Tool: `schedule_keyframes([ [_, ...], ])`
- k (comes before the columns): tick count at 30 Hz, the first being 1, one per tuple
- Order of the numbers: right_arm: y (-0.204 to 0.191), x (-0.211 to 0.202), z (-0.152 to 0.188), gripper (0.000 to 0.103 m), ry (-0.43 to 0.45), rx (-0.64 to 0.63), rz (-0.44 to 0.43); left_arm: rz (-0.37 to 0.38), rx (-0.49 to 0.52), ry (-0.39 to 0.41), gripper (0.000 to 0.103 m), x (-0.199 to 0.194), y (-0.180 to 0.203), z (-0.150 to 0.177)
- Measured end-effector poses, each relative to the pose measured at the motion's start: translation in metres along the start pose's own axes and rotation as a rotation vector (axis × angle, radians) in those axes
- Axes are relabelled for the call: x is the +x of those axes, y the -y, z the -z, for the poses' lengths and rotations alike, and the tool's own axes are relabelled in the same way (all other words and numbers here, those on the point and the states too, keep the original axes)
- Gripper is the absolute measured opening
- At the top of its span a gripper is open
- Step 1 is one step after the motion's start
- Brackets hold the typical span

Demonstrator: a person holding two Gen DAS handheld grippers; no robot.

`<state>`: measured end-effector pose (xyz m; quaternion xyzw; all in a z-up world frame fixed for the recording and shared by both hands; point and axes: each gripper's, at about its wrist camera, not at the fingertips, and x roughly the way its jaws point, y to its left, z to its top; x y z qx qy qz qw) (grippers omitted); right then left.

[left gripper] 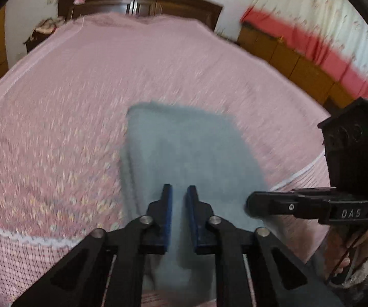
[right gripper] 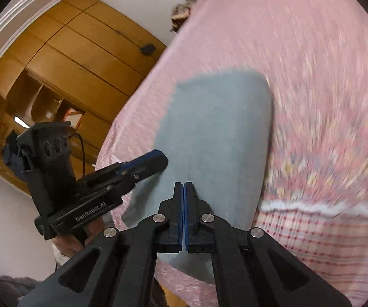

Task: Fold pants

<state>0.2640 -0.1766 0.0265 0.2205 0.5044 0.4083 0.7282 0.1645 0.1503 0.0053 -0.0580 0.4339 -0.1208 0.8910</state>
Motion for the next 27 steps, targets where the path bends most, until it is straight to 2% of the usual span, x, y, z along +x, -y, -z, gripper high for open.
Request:
schedule_keyframes([
  [4, 0.021, 0.008, 0.005, 0.0, 0.013, 0.036, -0.024, 0.0, -0.023, -0.008, 0.007, 0.015, -0.01, 0.013],
  [8, 0.019, 0.01, 0.006, 0.0, 0.014, 0.027, -0.011, -0.005, -0.02, 0.016, 0.006, 0.024, -0.013, 0.019],
  [11, 0.012, 0.007, 0.004, 0.0, 0.022, 0.035, -0.035, 0.005, -0.01, 0.023, 0.006, 0.024, -0.012, 0.021],
  [13, 0.013, 0.001, -0.002, 0.008, 0.012, 0.087, -0.103, 0.009, 0.003, 0.035, 0.006, 0.019, -0.014, 0.022],
  [14, 0.013, -0.007, -0.004, 0.021, 0.019, 0.103, -0.137, 0.005, 0.01, 0.04, 0.006, 0.012, -0.016, 0.02],
  [15, 0.012, -0.016, -0.007, 0.029, 0.035, 0.102, -0.158, 0.0, 0.009, 0.034, 0.006, 0.006, -0.016, 0.019],
  [16, 0.007, -0.028, -0.011, 0.045, 0.059, 0.079, -0.162, 0.01, 0.001, 0.03, 0.012, -0.002, -0.018, 0.017],
  [17, 0.001, -0.038, -0.014, 0.056, 0.079, 0.046, -0.144, 0.022, -0.002, 0.032, 0.021, -0.008, -0.02, 0.015],
  [19, -0.005, -0.054, -0.02, 0.062, 0.096, -0.003, -0.113, 0.031, 0.006, 0.053, 0.094, -0.026, -0.024, 0.009],
  [20, -0.003, -0.058, -0.022, 0.062, 0.089, -0.001, -0.105, 0.016, 0.016, 0.075, 0.102, -0.035, -0.026, 0.007],
  [21, -0.001, -0.059, -0.025, 0.062, 0.084, 0.011, -0.098, -0.003, 0.032, 0.095, 0.103, -0.041, -0.028, 0.004],
  [23, 0.006, -0.06, -0.025, 0.062, 0.073, 0.04, -0.082, -0.029, 0.047, 0.048, 0.103, -0.038, -0.034, -0.001],
  [25, 0.012, -0.062, -0.019, 0.062, 0.075, 0.049, -0.076, -0.02, 0.026, 0.017, 0.103, -0.034, -0.04, -0.002],
  [27, 0.013, -0.061, -0.012, 0.062, 0.072, 0.057, -0.068, 0.021, -0.005, -0.005, 0.103, -0.033, -0.044, 0.002],
])
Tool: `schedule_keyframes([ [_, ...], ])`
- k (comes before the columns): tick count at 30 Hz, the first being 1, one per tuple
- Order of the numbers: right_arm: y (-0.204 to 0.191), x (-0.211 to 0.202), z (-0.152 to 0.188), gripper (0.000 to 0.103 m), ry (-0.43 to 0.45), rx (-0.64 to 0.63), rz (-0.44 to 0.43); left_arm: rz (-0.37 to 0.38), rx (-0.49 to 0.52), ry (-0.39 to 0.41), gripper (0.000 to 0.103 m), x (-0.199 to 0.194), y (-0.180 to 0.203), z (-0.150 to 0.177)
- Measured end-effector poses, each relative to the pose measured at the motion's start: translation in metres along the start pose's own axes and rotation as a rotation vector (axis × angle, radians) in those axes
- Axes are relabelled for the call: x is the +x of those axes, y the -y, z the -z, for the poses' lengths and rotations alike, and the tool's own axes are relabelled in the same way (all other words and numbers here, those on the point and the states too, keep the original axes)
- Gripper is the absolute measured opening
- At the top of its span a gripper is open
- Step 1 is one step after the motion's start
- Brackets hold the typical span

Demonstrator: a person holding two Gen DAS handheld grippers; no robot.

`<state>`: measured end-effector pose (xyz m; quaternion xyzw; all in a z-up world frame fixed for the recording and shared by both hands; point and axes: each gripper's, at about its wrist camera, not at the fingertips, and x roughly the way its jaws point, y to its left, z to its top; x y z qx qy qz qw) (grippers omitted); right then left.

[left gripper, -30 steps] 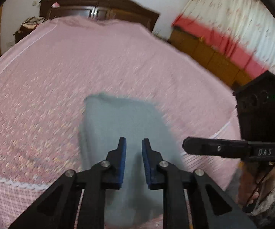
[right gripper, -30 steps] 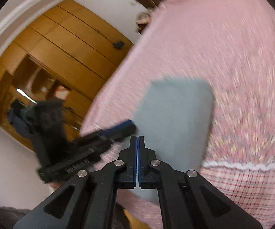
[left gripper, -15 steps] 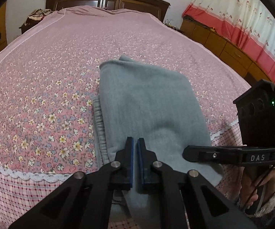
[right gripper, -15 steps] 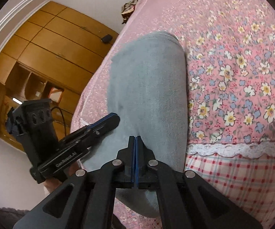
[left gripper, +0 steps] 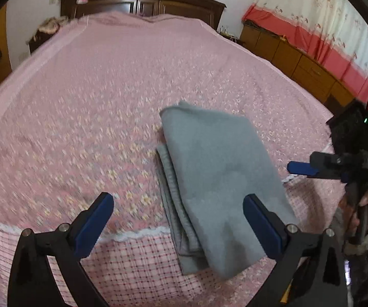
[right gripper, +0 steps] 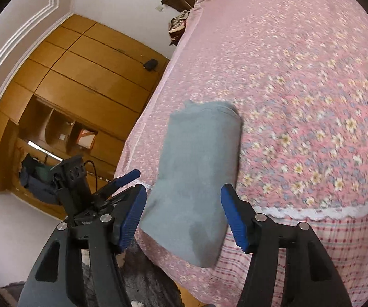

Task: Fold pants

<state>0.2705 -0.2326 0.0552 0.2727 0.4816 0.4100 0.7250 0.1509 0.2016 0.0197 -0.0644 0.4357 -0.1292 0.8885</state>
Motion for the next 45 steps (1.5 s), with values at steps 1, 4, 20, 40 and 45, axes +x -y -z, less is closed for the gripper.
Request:
schedule_keyframes([
  [1, 0.004, 0.004, 0.003, 0.063, -0.013, 0.003, 0.019, 0.027, -0.028, -0.015, 0.103, 0.004, -0.005, 0.002],
  [4, 0.012, 0.025, 0.004, 0.063, -0.06, -0.004, 0.066, 0.077, -0.099, -0.092, 0.103, 0.015, -0.007, 0.007],
  [20, 0.021, 0.097, -0.067, 0.062, -0.077, -0.024, 0.0, 0.287, -0.057, -0.09, 0.088, 0.067, -0.004, -0.024],
  [40, 0.018, 0.109, -0.048, 0.059, 0.038, -0.131, -0.055, 0.563, -0.174, -0.343, 0.098, 0.063, -0.035, -0.007],
  [45, 0.027, 0.101, -0.04, 0.059, 0.066, -0.132, -0.096, 0.681, -0.32, -0.19, 0.096, 0.087, -0.06, -0.05],
])
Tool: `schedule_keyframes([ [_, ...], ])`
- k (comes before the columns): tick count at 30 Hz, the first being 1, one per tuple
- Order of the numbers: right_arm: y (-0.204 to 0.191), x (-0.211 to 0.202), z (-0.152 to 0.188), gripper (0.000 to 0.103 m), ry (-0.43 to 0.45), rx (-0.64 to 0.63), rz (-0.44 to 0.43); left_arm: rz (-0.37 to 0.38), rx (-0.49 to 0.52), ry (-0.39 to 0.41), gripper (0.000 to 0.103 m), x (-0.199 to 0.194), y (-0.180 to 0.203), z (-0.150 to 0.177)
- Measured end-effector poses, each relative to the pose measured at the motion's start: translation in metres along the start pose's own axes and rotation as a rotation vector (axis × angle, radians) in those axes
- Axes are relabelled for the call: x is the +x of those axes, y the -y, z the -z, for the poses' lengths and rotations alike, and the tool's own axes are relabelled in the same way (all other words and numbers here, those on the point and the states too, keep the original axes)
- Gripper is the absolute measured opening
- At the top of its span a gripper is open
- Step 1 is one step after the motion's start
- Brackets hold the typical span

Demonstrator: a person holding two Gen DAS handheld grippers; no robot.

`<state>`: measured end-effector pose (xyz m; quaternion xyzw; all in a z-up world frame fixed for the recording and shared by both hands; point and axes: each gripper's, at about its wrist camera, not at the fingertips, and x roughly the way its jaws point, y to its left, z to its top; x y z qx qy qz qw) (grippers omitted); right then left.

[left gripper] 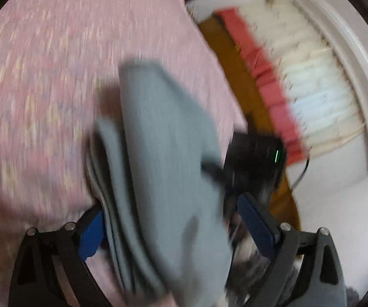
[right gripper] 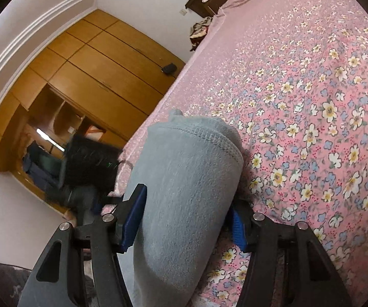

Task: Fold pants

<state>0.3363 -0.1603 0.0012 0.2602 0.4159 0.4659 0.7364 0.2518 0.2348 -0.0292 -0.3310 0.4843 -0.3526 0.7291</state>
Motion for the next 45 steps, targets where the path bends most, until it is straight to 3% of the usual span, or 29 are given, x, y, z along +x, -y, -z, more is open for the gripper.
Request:
schedule_keyframes([
  [3, 0.005, -0.005, 0.003, 0.059, 0.003, 0.002, -0.007, -0.007, -0.003, 0.04, 0.096, 0.008, -0.003, -0.008],
  [5, 0.005, -0.007, 0.005, 0.059, 0.001, -0.005, -0.003, -0.064, 0.062, 0.052, 0.089, 0.016, 0.01, 0.004],
  [7, 0.003, -0.007, 0.006, 0.059, -0.008, -0.002, 0.007, -0.152, 0.099, 0.033, 0.076, 0.016, 0.02, 0.025],
  [9, -0.002, -0.008, 0.006, 0.059, -0.027, 0.031, 0.0, -0.172, 0.131, 0.054, 0.074, 0.015, 0.029, 0.039],
  [11, -0.006, -0.013, 0.013, 0.059, -0.064, 0.081, -0.06, -0.195, 0.147, 0.092, 0.066, 0.012, 0.032, 0.05],
  [13, -0.011, -0.02, 0.023, 0.059, -0.079, 0.084, -0.103, -0.181, 0.13, 0.114, 0.063, 0.015, 0.031, 0.051],
  [19, -0.004, -0.022, 0.032, 0.058, -0.076, 0.102, -0.095, -0.19, 0.196, 0.094, 0.064, 0.039, 0.041, 0.03],
  [21, 0.005, -0.018, 0.03, 0.048, -0.075, 0.139, -0.08, -0.185, 0.183, 0.096, 0.063, 0.039, 0.041, 0.028],
  [22, 0.008, -0.016, 0.03, 0.04, -0.078, 0.151, -0.063, -0.184, 0.174, 0.104, 0.061, 0.039, 0.041, 0.029],
  [25, 0.003, -0.017, 0.033, 0.038, -0.066, 0.098, -0.038, -0.174, 0.133, 0.127, 0.046, 0.024, 0.03, 0.041],
  [27, -0.003, -0.016, 0.035, 0.037, -0.049, 0.038, -0.006, -0.202, 0.157, 0.143, 0.042, 0.015, 0.027, 0.051],
  [30, -0.002, -0.02, 0.041, 0.034, -0.021, 0.004, -0.015, -0.264, 0.2, 0.165, 0.041, 0.02, 0.037, 0.062],
  [36, -0.003, -0.022, 0.046, 0.032, -0.009, -0.013, 0.011, -0.266, 0.2, 0.167, 0.042, 0.024, 0.032, 0.077],
  [40, -0.007, -0.02, 0.046, 0.031, -0.01, -0.016, 0.022, -0.287, 0.214, 0.176, 0.041, 0.027, 0.035, 0.068],
  [45, -0.024, -0.006, 0.029, 0.031, -0.053, 0.039, 0.071, -0.277, 0.185, 0.213, 0.038, 0.032, 0.037, 0.075],
])
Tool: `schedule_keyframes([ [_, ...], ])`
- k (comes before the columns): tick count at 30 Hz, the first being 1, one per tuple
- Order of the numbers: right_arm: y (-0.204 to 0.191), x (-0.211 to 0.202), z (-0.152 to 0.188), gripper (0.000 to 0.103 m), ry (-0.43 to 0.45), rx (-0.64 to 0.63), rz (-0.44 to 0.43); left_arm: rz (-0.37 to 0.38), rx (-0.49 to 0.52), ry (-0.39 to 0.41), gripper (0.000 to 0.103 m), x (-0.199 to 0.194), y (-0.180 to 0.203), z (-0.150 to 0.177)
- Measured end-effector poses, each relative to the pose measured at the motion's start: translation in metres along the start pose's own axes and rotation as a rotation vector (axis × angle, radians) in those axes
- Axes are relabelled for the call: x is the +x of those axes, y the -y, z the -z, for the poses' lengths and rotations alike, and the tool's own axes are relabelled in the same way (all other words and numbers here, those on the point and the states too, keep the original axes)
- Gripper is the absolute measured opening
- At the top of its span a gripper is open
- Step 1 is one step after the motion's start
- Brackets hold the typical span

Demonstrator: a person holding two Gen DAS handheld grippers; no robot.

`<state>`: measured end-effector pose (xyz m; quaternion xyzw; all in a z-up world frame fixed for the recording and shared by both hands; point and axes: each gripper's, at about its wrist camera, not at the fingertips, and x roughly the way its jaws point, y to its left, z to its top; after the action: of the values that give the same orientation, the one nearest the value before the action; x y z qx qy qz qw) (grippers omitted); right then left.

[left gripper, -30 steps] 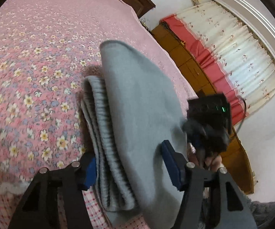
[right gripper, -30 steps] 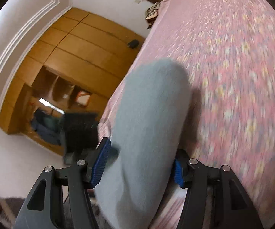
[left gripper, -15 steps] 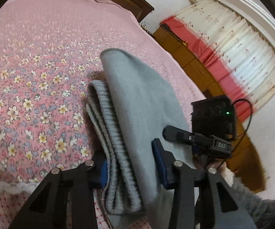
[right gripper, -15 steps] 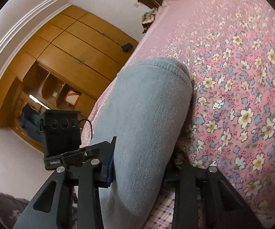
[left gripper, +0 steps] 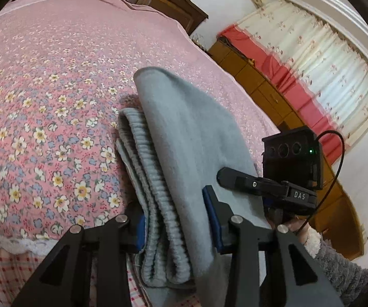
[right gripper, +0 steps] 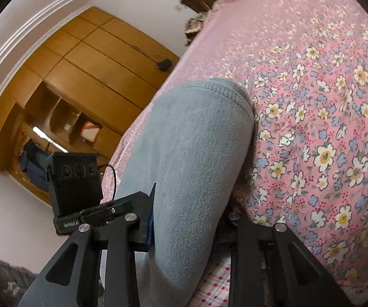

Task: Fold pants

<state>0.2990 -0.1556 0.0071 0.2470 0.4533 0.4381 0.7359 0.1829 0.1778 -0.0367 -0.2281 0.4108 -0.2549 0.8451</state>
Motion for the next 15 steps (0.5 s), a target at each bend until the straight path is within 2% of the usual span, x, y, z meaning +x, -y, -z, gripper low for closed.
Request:
schedule_keyframes([
  [6, -0.017, -0.006, -0.02, 0.031, -0.038, 0.024, 0.021, -0.009, -0.066, 0.001, 0.035, -0.004, 0.011, 0.001],
  [10, -0.029, -0.022, -0.04, 0.031, -0.054, 0.016, 0.011, -0.038, -0.013, 0.006, 0.035, -0.012, 0.04, -0.008],
  [15, -0.037, -0.051, -0.066, 0.031, -0.032, -0.025, 0.022, -0.016, 0.015, 0.024, 0.035, -0.011, 0.072, -0.031],
])
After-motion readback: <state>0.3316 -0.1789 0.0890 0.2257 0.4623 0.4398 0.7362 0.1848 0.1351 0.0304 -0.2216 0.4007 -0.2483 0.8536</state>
